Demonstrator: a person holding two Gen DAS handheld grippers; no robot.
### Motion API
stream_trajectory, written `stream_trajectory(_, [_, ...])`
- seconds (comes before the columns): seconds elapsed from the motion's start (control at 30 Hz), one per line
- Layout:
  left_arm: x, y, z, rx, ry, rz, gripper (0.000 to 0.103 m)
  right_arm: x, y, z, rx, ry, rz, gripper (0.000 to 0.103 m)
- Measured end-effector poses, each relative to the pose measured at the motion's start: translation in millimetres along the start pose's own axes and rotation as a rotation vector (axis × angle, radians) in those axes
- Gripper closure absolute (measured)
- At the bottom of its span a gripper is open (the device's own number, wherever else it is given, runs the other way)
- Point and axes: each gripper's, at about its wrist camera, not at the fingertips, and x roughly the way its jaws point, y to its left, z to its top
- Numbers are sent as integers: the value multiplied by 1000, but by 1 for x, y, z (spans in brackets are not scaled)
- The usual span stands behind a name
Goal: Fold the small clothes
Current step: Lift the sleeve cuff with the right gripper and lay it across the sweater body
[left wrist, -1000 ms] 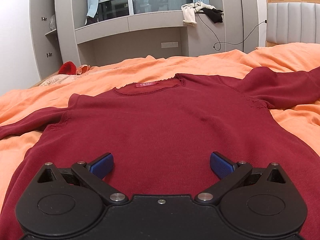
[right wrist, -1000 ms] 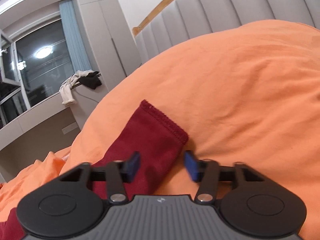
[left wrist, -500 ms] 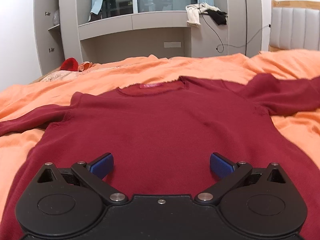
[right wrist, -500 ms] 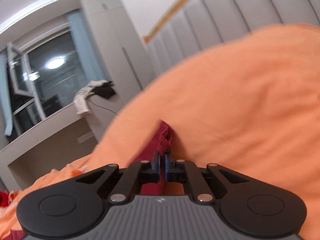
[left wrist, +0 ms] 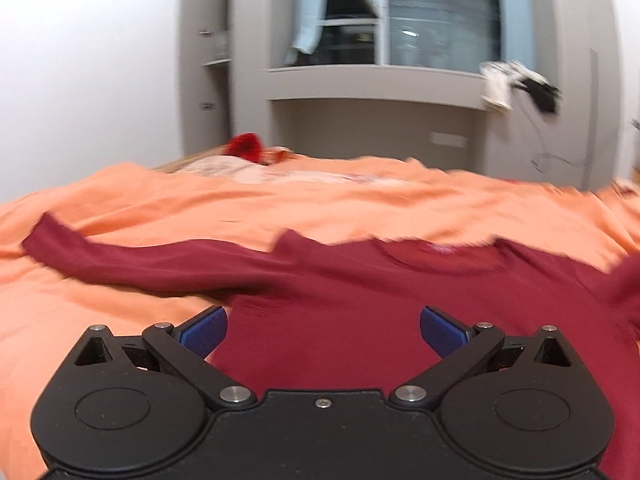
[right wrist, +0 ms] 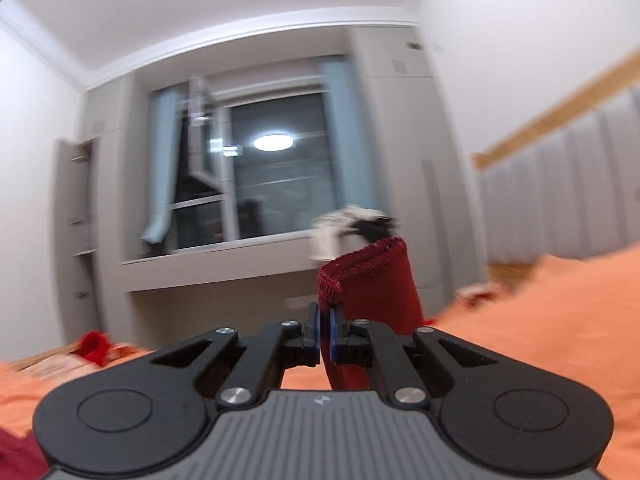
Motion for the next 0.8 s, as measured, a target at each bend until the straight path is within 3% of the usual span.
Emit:
stream_trajectory(0.17, [-1,30,6,-81,-22,37,1,1,86,3,-159,40,155,98])
stream_trajectory(0.47, [-7,75,8,-169,-38,104,0,-13,227,-51,-420,139,444,99])
stream_trajectory(0.7, [-5,116,12,-285,-22,159,0,-55,286,-125,-675,253,639,99])
stream_trajectory(0.8, [-8,123,12,-308,-29,165,0,-68,294,-148,-775,287,683,98])
